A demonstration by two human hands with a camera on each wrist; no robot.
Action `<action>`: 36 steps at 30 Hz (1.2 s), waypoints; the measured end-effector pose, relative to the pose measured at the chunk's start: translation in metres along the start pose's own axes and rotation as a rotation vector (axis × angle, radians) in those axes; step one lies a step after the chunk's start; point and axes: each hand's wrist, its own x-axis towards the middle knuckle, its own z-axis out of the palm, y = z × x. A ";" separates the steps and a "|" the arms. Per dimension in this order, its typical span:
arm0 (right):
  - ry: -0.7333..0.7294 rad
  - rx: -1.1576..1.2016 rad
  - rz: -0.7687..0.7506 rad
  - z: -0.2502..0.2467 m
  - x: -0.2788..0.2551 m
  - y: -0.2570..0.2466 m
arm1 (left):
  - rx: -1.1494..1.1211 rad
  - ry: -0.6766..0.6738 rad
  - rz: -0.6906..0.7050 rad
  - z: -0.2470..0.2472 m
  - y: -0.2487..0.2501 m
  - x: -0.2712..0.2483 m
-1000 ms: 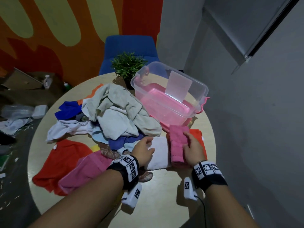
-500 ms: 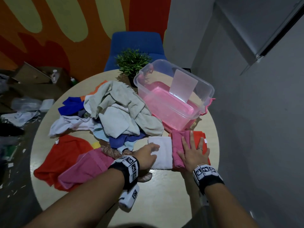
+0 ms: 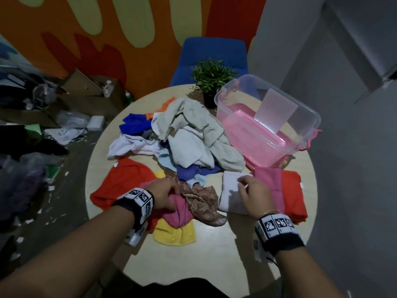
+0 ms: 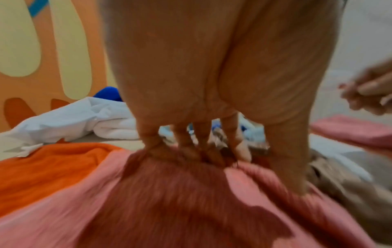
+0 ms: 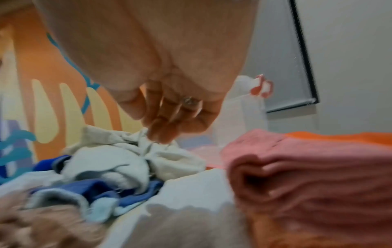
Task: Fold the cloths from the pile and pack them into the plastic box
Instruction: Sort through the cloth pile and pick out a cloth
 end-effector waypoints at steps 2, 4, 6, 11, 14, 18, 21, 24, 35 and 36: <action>-0.151 0.045 -0.059 0.018 -0.005 -0.025 | 0.229 -0.113 0.020 0.019 -0.005 -0.009; -0.294 0.030 -0.131 0.038 -0.012 -0.048 | 0.328 -0.114 0.027 0.033 -0.004 -0.013; -0.422 -0.032 -0.188 0.060 -0.020 -0.063 | 0.258 -0.003 0.038 0.037 -0.003 -0.013; -0.492 0.003 -0.158 0.085 -0.034 -0.082 | -0.158 0.203 0.131 0.017 -0.008 -0.016; -0.384 0.099 -0.164 0.081 -0.034 -0.097 | -0.401 0.332 0.259 -0.007 -0.006 -0.022; -0.170 0.225 -0.158 0.059 -0.025 -0.118 | -0.695 0.409 0.323 -0.049 0.002 -0.033; -0.013 0.420 -0.146 0.028 -0.019 -0.140 | -0.833 0.438 0.343 -0.079 0.005 -0.043; 0.044 0.536 -0.190 -0.002 -0.014 -0.158 | -0.751 0.459 0.418 -0.100 0.013 -0.056; 0.146 0.629 -0.263 -0.051 -0.006 -0.178 | -0.356 0.610 0.646 -0.144 0.030 -0.075; 0.130 0.657 -0.262 -0.052 -0.006 -0.180 | -0.348 0.649 0.640 -0.146 0.031 -0.074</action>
